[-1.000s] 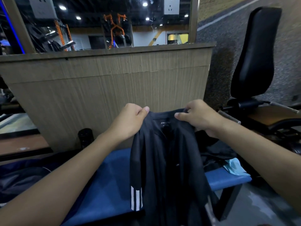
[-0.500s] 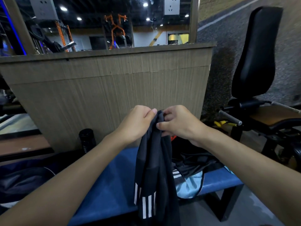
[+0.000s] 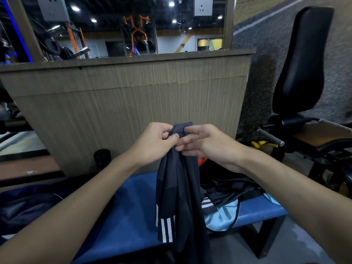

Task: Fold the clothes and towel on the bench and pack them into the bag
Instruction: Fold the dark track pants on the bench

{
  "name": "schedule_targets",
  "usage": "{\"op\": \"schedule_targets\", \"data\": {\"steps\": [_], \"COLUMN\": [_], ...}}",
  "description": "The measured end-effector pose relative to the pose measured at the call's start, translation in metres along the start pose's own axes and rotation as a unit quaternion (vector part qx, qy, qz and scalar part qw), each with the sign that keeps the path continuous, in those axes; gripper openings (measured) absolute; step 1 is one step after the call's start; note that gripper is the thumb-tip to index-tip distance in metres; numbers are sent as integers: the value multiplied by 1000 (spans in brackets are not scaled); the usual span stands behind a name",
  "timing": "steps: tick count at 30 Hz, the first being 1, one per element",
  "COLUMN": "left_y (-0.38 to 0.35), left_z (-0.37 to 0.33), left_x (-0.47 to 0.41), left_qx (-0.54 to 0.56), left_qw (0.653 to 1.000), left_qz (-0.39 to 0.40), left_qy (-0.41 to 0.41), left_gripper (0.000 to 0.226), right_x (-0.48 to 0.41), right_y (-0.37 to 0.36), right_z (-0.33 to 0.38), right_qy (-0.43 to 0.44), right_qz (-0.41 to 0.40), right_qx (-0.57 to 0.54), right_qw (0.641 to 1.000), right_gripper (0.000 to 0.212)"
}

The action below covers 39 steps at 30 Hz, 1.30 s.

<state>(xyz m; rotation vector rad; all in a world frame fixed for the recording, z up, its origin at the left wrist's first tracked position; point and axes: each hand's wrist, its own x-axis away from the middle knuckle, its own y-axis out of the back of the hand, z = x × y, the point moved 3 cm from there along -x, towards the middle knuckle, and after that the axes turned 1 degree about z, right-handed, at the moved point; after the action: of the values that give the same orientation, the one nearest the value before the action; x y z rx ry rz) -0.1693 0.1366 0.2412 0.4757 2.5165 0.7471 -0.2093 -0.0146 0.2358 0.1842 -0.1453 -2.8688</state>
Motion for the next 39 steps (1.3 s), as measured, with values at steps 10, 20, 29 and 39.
{"op": "schedule_targets", "data": {"steps": [10, 20, 29, 39], "left_y": [14, 17, -21, -12], "left_z": [-2, 9, 34, 64], "left_x": [8, 13, 35, 48], "left_qx": [56, 69, 224, 281], "left_qw": [993, 995, 972, 948], "left_qz": [107, 75, -43, -124], "left_qy": [15, 17, 61, 91], "left_gripper": [21, 19, 12, 15], "right_x": [-3, 6, 7, -4], "right_y": [40, 42, 29, 17], "right_z": [-21, -9, 15, 14], "right_qy": [-66, 24, 95, 87], "right_qz": [-81, -63, -79, -108], "right_qx": [30, 41, 92, 106], "right_qw": [994, 997, 988, 985], "right_gripper": [108, 20, 3, 3]}}
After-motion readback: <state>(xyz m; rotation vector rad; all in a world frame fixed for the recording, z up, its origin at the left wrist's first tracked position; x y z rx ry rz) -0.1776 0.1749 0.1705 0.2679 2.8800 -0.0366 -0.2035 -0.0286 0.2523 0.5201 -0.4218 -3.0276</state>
